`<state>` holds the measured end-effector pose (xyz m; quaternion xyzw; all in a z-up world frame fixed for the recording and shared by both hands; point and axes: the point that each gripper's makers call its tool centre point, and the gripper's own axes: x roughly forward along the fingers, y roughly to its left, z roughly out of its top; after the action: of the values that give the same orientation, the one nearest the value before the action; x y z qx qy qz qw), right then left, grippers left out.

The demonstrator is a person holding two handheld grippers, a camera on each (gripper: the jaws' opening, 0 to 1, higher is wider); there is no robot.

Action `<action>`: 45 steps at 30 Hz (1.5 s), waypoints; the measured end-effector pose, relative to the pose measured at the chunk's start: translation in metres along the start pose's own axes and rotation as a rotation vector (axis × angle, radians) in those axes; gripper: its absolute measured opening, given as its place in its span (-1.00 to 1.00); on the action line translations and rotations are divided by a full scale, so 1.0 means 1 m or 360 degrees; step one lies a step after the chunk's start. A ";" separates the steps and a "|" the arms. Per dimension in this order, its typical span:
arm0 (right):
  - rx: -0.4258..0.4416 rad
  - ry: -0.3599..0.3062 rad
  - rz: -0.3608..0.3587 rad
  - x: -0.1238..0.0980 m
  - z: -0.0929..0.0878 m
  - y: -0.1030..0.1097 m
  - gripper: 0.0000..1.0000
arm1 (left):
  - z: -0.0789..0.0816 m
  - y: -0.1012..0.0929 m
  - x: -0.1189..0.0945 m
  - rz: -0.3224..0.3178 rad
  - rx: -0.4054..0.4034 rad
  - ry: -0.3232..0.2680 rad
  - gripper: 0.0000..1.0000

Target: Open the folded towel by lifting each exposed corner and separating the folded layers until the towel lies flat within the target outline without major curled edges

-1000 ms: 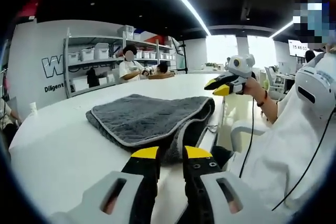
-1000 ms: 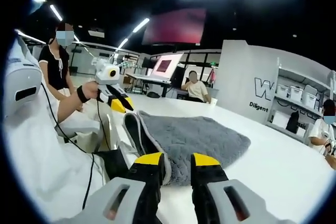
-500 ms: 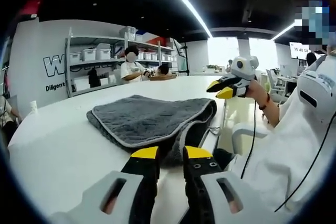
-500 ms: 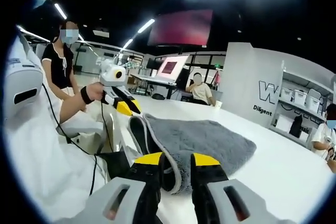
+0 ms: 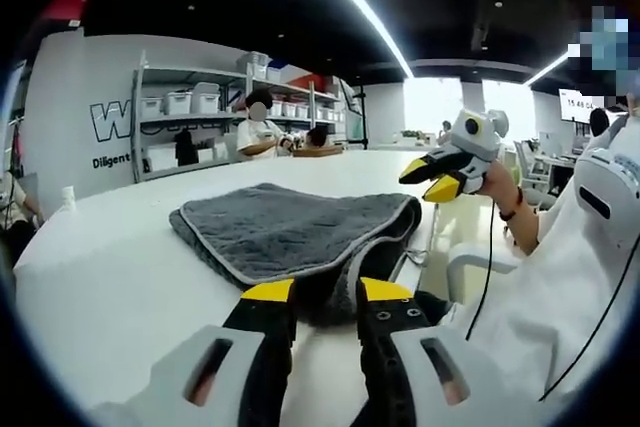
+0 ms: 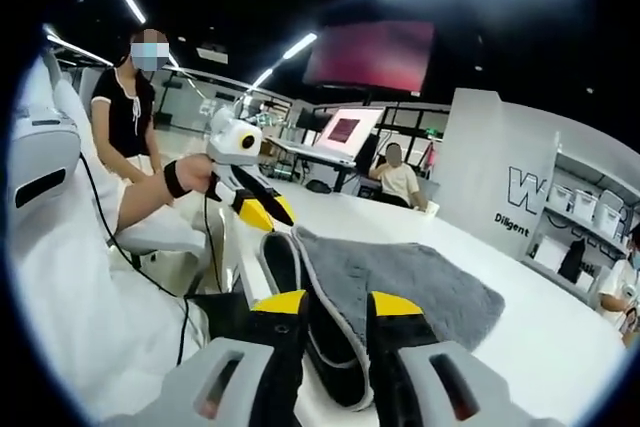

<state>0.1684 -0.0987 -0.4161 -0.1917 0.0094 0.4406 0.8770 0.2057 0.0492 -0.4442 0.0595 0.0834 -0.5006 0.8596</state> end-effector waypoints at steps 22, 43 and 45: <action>-0.0056 -0.0039 0.0080 0.030 0.020 0.011 -0.60 | 0.008 0.013 0.006 0.0036 -0.0088 -0.0028 -0.55; -0.0145 0.0011 0.0119 0.061 0.028 0.017 -0.59 | 0.009 0.014 0.013 0.0030 -0.0094 -0.0018 -0.55; -0.0167 0.0045 0.0113 0.066 0.025 0.018 -0.59 | 0.010 0.014 0.012 0.0030 -0.0096 -0.0024 -0.55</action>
<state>0.1915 -0.0298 -0.4115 -0.2432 0.0054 0.4686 0.8493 0.2246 0.0433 -0.4362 0.0305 0.0915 -0.4902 0.8662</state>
